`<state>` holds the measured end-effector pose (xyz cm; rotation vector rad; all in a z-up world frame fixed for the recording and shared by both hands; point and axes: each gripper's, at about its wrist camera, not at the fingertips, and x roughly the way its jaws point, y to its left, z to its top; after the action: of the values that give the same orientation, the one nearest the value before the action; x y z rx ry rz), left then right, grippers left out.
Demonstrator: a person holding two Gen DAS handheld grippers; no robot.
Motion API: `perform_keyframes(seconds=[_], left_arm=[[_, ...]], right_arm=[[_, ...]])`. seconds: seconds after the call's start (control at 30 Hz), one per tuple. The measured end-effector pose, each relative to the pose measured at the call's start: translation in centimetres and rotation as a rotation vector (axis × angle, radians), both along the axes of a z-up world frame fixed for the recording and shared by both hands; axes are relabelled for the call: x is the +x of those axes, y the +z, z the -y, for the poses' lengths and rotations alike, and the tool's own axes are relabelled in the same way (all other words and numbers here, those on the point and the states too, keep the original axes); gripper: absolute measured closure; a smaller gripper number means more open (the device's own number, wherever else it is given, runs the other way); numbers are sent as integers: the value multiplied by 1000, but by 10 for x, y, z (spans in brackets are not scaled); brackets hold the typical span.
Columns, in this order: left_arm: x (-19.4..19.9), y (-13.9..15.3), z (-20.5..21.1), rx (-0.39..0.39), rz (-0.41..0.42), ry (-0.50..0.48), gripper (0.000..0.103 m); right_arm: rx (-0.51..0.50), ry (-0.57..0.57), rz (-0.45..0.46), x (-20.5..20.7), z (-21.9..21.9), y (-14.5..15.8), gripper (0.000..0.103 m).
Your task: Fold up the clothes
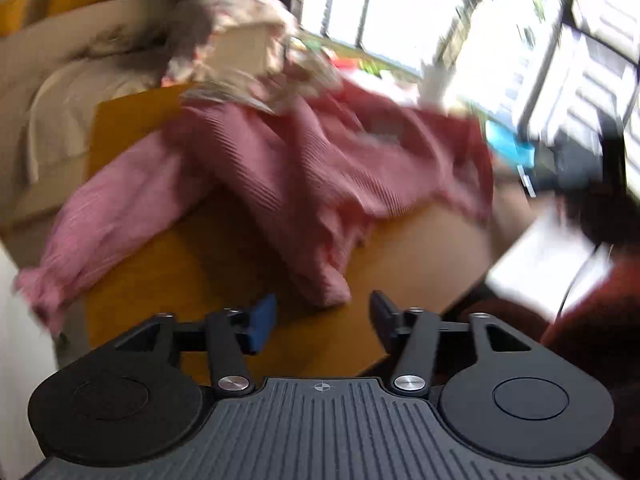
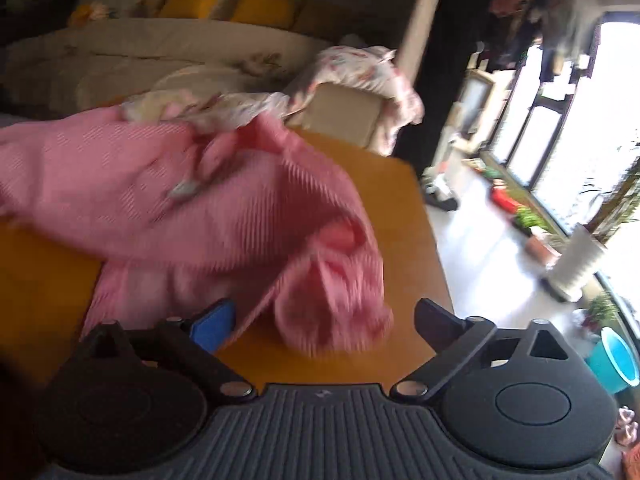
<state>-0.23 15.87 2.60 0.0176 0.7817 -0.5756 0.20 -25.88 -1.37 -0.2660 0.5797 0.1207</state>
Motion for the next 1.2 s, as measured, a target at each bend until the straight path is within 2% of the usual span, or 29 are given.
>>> perform_keyframes(seconds=[0.07,0.13,0.17,0.23,0.33,0.47,0.5,0.57,0.63,0.67,0.7,0.8,0.87,0.9,0.97,1.03,1.1,1.2], left_arm=[[10,17,-28,-132,3,115,31],[32,29,-44,-300,-15,200,31],[49,34,-43,-355,-18,213,31],[82,39,-28,-388,-3,191,28],[144,31,6,-402,-62,150,28],[201,14,32,-387,-156,107,28],[214,5,34,-409,-205,94,25],[233,-12,35,-462,-298,83,24],[252,-26,32,-484,-347,118,24],[264,-26,31,-446,-319,145,25],[276,-26,29,-405,-289,172,28],[314,-17,20,-252,-140,300,32],[334,-11,16,-138,-44,392,32],[342,-8,15,-107,-26,406,32],[343,-1,8,-142,-41,385,31],[330,5,8,-237,-71,304,28],[304,7,10,-339,-132,188,24],[271,-10,29,-458,-282,30,23]], right_arm=[[101,32,14,10,1,18,1],[202,63,28,20,3,35,0],[253,79,35,25,3,44,0],[354,110,50,35,5,62,0],[504,156,67,51,6,87,0],[622,133,-68,138,-7,75,0],[671,129,-111,155,-4,69,0],[838,116,-266,191,6,47,0],[1007,65,-466,224,8,12,0],[1088,23,-572,239,10,-7,0],[1108,-42,-620,247,13,-20,2],[971,-123,-449,267,19,-16,11],[727,-188,-257,275,17,-2,14],[614,-215,-169,279,16,5,14],[615,-183,-165,282,27,12,13],[618,-150,-162,284,38,18,10],[648,-91,-181,272,51,25,9],[572,4,-183,242,56,27,8]])
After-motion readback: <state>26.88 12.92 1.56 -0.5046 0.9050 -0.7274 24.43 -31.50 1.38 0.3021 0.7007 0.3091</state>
